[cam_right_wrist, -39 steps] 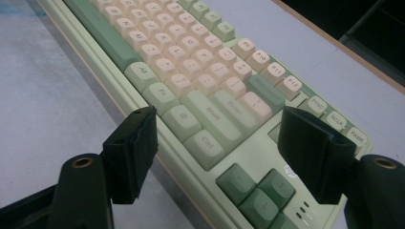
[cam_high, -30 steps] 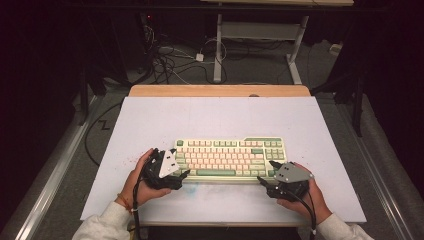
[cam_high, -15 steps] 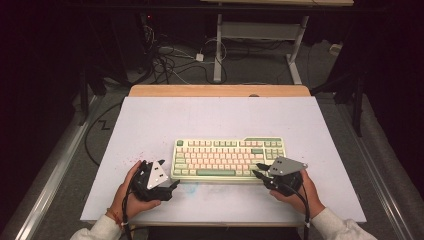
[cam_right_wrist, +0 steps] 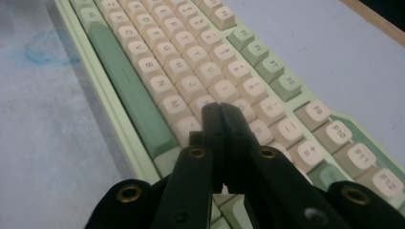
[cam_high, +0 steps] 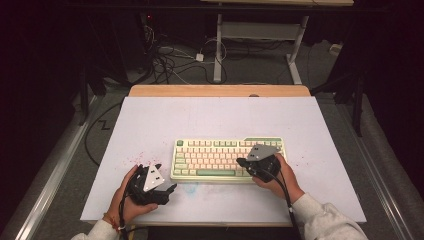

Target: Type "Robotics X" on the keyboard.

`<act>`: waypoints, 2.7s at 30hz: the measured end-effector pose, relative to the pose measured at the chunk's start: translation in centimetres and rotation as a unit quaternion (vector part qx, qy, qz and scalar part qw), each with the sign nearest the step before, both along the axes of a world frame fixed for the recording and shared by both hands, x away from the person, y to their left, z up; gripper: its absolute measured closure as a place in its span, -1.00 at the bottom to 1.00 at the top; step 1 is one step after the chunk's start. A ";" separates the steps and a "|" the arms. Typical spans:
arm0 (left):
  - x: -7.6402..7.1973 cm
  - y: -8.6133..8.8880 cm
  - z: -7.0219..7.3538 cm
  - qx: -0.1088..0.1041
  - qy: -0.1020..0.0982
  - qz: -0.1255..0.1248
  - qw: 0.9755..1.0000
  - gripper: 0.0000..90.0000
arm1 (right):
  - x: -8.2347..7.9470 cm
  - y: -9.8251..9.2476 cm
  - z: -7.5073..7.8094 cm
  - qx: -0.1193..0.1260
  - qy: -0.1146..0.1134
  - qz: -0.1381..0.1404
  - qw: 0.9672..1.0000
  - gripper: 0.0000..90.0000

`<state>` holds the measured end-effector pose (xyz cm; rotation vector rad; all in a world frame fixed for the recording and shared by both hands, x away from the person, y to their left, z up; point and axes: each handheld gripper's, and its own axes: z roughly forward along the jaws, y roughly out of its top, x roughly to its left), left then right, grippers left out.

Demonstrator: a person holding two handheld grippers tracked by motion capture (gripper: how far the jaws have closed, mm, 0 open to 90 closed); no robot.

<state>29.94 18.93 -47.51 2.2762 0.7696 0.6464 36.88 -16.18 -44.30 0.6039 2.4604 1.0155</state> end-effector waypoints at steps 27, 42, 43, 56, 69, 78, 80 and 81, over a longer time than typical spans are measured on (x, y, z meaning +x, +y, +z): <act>0.1 -0.1 -0.3 0.007 0.013 -0.007 1.000 -0.60 | 3.7 4.1 -0.9 -0.049 0.018 -0.001 0.999 1.00; 0.1 -0.1 -0.4 0.012 0.016 -0.006 1.000 -0.60 | 3.0 2.8 0.7 0.004 0.000 -0.006 1.000 0.86; 0.1 -0.1 -0.4 0.012 0.016 -0.006 1.000 -0.60 | 2.9 2.7 0.8 0.006 -0.004 -0.005 1.000 0.85; 0.2 -0.2 -0.5 0.017 0.019 -0.007 1.000 -0.60 | 1.7 1.4 2.3 0.050 -0.034 -0.012 0.998 0.11; 0.1 -0.1 -0.4 0.019 0.017 -0.004 1.000 -0.60 | 0.6 0.1 2.7 0.067 -0.066 -0.039 0.995 -0.29; 0.1 -0.1 -0.3 0.016 0.016 -0.002 1.000 -0.59 | -0.8 -1.3 3.0 0.068 -0.085 -0.046 0.993 -0.31; 0.1 -0.1 -0.3 0.016 0.015 -0.001 1.000 -0.59 | -1.1 -1.7 3.1 0.069 -0.087 -0.046 0.993 -0.31; 0.1 -0.1 -0.3 0.014 0.015 -0.001 1.000 -0.59 | -1.2 -1.9 3.1 0.071 -0.088 -0.047 0.992 -0.31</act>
